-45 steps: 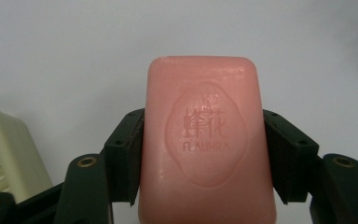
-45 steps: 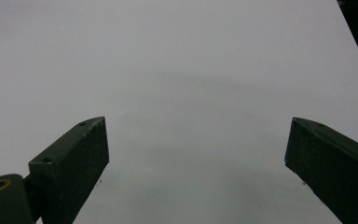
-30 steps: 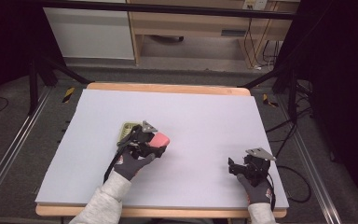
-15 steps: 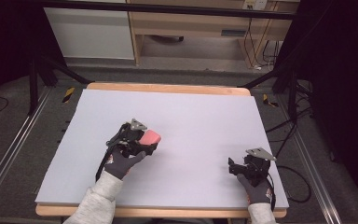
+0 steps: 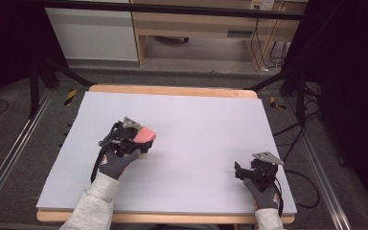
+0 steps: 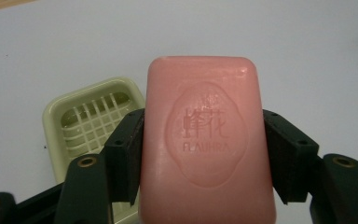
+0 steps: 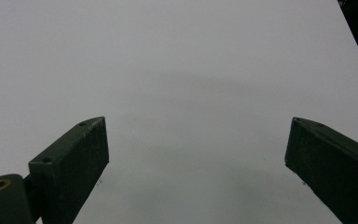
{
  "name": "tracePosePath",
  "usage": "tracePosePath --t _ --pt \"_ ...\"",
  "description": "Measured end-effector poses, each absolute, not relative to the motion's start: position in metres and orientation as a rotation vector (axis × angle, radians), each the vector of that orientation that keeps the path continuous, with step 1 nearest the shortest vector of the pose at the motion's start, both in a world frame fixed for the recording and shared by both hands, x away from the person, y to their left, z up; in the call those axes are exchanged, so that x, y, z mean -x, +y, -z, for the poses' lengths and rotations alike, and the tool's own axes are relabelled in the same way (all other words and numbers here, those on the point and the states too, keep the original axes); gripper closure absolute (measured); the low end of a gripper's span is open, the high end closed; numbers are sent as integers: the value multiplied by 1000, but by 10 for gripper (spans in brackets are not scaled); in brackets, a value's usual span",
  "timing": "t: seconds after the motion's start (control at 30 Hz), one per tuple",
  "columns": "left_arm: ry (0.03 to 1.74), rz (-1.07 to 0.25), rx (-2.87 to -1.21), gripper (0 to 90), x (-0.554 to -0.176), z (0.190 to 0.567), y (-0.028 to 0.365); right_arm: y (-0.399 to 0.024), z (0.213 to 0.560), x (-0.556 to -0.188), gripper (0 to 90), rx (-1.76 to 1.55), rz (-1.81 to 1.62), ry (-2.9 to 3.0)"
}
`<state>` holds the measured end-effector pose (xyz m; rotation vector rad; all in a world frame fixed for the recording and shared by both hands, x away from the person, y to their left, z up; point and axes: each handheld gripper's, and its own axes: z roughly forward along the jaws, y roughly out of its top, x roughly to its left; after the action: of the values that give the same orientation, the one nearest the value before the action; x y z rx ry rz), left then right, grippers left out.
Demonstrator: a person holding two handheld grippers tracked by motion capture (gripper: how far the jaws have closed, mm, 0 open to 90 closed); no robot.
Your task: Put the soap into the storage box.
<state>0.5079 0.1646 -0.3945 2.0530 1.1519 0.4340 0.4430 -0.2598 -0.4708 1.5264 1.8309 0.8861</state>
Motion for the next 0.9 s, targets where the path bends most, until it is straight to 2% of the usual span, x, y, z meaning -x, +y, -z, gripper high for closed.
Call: tracePosePath --t 0.9 --pt "1262 -466 -2028 376 -532 404 189 -259 471 -444 65 -1528 -888 1833"
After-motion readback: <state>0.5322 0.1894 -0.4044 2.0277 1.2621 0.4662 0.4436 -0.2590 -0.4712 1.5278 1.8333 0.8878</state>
